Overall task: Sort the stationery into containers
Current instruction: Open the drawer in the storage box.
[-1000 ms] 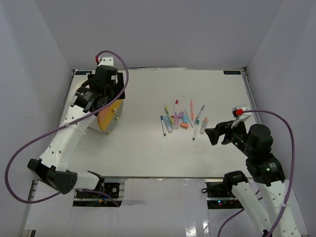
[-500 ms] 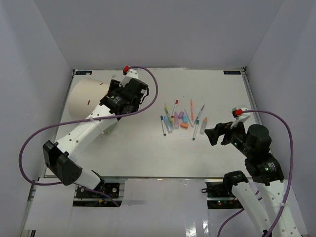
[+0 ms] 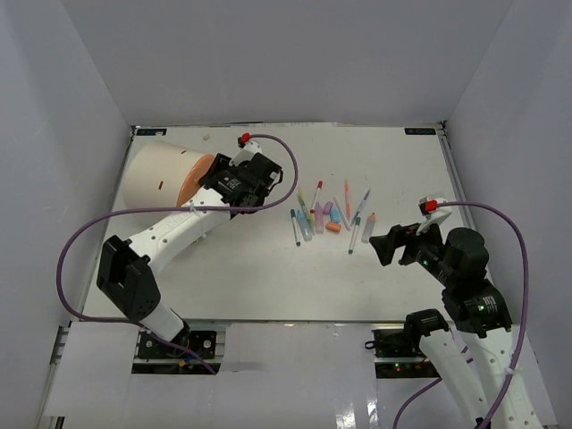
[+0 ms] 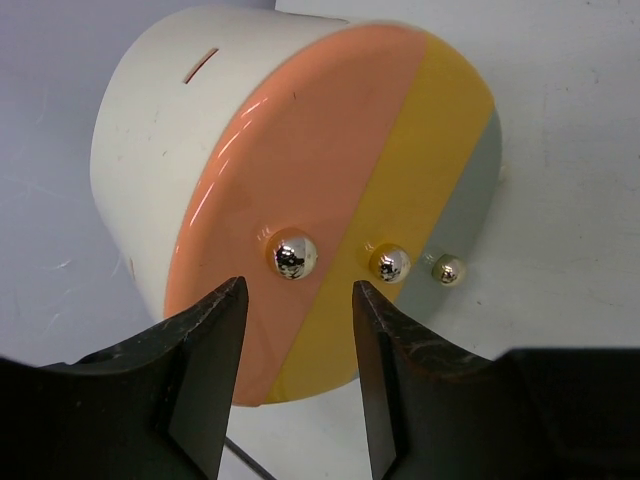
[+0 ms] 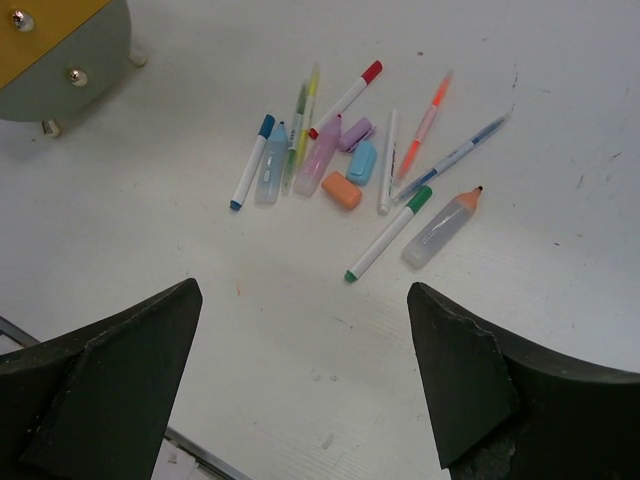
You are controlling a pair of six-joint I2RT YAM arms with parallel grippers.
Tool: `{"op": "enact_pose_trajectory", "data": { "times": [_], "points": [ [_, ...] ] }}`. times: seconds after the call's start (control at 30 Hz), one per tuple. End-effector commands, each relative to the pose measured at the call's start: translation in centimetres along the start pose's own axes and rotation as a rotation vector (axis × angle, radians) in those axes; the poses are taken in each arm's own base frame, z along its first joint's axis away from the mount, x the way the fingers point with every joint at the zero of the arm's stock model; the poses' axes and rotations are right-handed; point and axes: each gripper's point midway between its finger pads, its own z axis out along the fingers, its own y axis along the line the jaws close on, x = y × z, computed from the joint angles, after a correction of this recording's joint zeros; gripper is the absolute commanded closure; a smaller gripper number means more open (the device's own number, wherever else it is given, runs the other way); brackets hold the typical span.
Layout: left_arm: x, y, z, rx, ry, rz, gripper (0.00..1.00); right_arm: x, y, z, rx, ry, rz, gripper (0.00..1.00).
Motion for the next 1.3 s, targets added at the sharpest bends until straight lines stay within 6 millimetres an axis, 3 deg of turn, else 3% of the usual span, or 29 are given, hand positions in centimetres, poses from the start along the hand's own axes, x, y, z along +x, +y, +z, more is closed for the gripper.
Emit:
{"op": "enact_pose_trajectory", "data": {
  "times": [0.0,0.67,1.27],
  "points": [
    [-0.8,0.8,-0.1,-0.053,-0.032,-0.027,0.43,-0.5,0.4,-0.1,-0.017,-0.036,0.0,0.1],
    [-0.1,0.8,2.1,-0.135,0.008,0.101,0.44,0.2,0.2,-0.3,-0.005,-0.041,0.015,0.1],
    [0.4,0.6,2.4,-0.149,0.018,0.144,0.47,0.3,-0.1,-0.2,0.006,-0.041,0.017,0.1]
  ]
}}
